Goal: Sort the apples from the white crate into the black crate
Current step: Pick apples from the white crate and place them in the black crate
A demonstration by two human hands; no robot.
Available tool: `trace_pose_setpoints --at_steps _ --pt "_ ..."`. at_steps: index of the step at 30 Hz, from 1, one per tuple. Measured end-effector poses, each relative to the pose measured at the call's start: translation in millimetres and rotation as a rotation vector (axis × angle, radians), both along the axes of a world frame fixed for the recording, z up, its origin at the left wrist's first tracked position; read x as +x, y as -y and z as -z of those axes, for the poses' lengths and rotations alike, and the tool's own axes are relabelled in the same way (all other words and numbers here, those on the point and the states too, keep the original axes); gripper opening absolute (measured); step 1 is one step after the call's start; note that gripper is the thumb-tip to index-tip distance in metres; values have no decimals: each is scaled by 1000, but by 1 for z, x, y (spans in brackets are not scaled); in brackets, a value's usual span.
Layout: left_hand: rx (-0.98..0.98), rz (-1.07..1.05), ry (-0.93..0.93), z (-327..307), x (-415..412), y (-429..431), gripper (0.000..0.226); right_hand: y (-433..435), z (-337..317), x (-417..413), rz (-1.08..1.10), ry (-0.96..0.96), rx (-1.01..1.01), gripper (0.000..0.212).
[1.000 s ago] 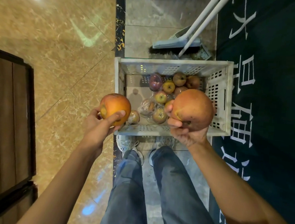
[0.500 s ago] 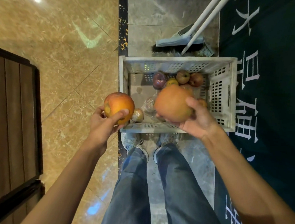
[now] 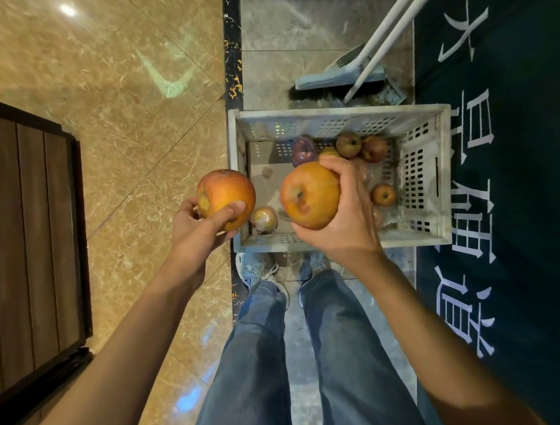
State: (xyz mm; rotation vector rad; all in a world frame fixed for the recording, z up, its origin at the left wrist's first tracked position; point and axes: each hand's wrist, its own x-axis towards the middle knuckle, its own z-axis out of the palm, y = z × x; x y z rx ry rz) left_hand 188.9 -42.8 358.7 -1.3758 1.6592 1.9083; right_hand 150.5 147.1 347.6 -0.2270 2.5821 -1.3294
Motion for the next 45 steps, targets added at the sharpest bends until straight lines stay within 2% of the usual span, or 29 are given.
trace_pose_setpoints --at_steps 2,4,13,15,17,20,23,28,33,37,41,45 --pt "-16 21 -2 0 0 2 51 -2 2 3 -81 -204 96 79" --pt "-28 36 -4 0 1 3 52 -3 3 5 -99 -307 114 77" --pt "-31 39 1 -1 2 10 59 -5 11 11 -114 -396 95 80" --pt "-37 40 7 -4 1 11 60 -4 9 12 -92 -352 91 80" --pt "-51 52 8 -11 1 11 59 -1 3 13 -32 -229 65 82" --pt "-75 66 10 -30 0 9 57 5 -12 12 119 64 -20 84" --pt "-84 92 12 -57 1 7 53 8 -31 9 263 354 -139 77" --pt "-100 146 -2 -108 9 -4 53 -1 -79 6 347 548 -229 65" --pt "-25 162 -14 -140 22 -20 35 -24 -133 10 414 593 -247 65" --pt "45 226 -13 -153 23 -26 31 -47 -162 25 543 617 -242 69" --pt "82 396 -26 -167 10 -22 13 -62 -181 57 804 586 -257 68" --pt "123 642 -45 -182 -3 -13 13 -57 -199 105 1155 542 -417 62"
